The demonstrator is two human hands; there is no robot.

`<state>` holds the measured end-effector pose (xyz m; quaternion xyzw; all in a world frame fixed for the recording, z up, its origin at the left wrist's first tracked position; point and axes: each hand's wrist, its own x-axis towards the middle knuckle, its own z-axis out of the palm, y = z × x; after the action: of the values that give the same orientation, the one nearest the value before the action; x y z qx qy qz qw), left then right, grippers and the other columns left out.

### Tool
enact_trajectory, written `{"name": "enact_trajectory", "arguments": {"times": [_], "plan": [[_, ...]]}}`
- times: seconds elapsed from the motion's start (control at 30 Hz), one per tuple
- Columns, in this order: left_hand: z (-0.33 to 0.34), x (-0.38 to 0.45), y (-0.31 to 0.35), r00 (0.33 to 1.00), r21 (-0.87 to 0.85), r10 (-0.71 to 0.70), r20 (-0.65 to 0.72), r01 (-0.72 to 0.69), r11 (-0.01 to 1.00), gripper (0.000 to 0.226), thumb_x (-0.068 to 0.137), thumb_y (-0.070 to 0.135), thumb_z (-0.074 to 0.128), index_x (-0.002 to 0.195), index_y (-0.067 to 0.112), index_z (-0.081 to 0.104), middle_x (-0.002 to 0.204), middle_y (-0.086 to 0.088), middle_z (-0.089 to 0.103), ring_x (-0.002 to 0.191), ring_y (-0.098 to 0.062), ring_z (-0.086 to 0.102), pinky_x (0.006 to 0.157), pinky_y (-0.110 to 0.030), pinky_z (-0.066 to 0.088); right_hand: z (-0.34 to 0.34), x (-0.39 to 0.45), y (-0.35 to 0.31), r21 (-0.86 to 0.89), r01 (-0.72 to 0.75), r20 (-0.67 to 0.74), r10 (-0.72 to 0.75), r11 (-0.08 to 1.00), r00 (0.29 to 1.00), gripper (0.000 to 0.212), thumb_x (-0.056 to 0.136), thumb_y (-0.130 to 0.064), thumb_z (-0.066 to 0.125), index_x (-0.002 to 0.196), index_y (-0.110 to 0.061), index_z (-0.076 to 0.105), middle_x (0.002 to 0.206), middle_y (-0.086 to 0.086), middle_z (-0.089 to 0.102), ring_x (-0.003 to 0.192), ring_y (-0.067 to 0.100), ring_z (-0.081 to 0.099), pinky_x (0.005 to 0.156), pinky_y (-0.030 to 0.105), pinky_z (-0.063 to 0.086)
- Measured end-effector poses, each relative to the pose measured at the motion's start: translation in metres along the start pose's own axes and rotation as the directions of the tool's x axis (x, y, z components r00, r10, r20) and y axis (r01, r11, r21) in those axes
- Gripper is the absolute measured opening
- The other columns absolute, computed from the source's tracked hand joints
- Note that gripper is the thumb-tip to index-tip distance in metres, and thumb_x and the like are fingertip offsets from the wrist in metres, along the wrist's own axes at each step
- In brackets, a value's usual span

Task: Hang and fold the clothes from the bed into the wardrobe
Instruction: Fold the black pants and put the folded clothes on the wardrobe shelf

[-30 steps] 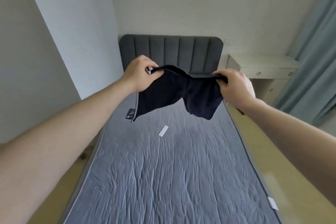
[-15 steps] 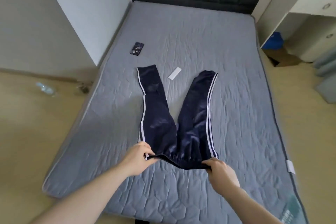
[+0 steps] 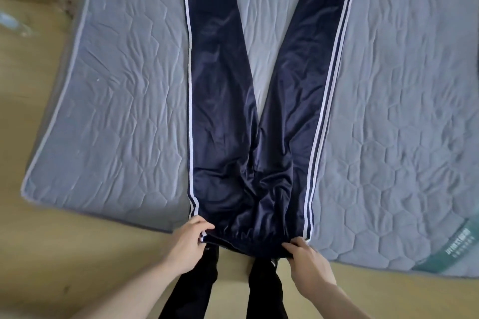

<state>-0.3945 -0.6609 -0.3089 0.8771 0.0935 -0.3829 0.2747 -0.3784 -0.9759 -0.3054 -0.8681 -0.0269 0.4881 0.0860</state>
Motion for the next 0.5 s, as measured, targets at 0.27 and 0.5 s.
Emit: {"name": "enact_trajectory", "arguments": {"times": [0.27,0.5], "plan": [[-0.004,0.01,0.018,0.944,0.074,0.292,-0.156,-0.284,0.956,0.035,0.08,0.001,0.067,0.098,0.03,0.061,0.104,0.025,0.054,0.094,0.003,0.051,0.07,-0.014,0.04,0.013,0.021,0.006,0.115,-0.006,0.163,-0.013,0.993,0.987,0.062,0.1,-0.011,0.049,0.158,-0.03,0.038,0.167,-0.01,0.027,0.15,0.02,0.034,0.119,0.032,0.035],[-0.016,0.042,0.103,0.739,0.201,0.671,-0.063,-0.649,0.734,0.031,0.091,0.014,0.058,0.117,0.023,0.074,0.117,0.007,0.051,0.103,-0.015,0.049,0.088,-0.026,0.046,-0.019,0.018,0.034,0.495,-0.206,0.041,0.214,0.844,0.976,0.051,0.09,-0.004,0.052,0.131,-0.031,0.064,0.13,0.0,0.068,0.117,0.018,0.064,0.086,0.026,0.05]]}}
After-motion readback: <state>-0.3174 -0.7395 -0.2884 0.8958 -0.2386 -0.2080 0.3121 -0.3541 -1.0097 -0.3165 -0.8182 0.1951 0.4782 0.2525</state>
